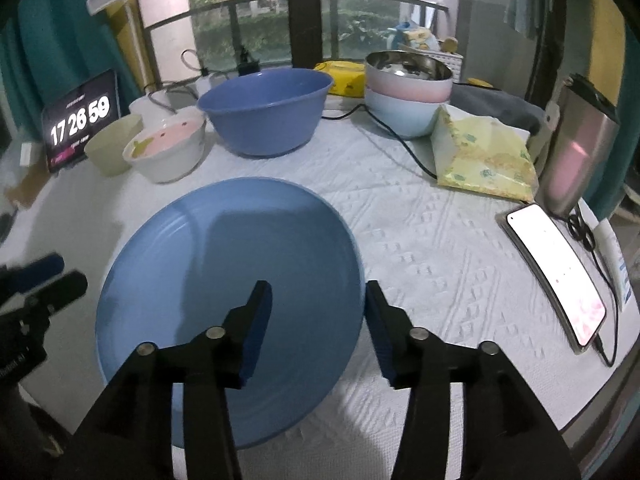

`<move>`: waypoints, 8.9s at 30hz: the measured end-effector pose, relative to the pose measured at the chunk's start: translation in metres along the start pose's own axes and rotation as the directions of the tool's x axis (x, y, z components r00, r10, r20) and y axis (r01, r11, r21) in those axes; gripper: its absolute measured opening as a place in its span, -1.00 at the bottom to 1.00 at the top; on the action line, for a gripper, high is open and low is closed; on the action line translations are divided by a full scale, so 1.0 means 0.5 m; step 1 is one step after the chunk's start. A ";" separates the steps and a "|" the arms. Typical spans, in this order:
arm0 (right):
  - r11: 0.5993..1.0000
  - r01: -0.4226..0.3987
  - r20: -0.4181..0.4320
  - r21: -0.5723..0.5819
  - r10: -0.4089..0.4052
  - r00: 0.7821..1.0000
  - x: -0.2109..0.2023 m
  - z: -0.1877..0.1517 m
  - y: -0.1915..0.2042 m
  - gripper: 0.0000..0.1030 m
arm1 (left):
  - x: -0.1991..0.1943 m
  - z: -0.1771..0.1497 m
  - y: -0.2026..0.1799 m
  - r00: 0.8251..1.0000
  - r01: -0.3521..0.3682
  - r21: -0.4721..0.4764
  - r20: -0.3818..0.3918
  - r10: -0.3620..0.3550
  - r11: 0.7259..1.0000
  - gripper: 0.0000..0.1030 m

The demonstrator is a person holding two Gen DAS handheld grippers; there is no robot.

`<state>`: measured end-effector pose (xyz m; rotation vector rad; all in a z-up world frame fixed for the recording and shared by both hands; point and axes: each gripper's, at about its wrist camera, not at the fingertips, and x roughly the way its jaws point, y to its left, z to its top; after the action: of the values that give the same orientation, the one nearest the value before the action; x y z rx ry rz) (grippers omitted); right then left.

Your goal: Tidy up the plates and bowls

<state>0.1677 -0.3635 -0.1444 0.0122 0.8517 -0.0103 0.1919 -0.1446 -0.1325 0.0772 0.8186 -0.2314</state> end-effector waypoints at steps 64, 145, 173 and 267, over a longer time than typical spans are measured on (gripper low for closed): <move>0.958 -0.203 -0.008 0.203 0.209 0.978 0.052 -0.002 -0.042 -0.08 | 0.106 -0.007 -0.005 0.993 0.075 -0.062 -0.082 -0.080 0.995 -0.25; 0.918 -0.376 -0.130 -0.125 0.360 0.924 0.221 0.146 0.488 -0.03 | 0.067 -0.062 0.465 0.978 -0.205 -0.331 -0.031 0.207 0.921 -0.20; 0.937 -0.348 -0.030 -0.031 0.347 0.937 0.104 0.136 0.278 0.02 | -0.041 0.004 0.287 0.975 -0.152 -0.251 0.123 0.187 0.956 -0.10; 0.975 -0.152 0.082 0.164 0.140 0.987 0.240 0.223 -0.069 -0.70 | 0.237 0.255 -0.051 0.989 0.004 0.069 0.149 -0.014 0.998 -0.64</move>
<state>0.3302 -0.4004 -0.1612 0.2336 0.7760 0.0552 0.3554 -0.2104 -0.1316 0.1190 0.6622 -0.2701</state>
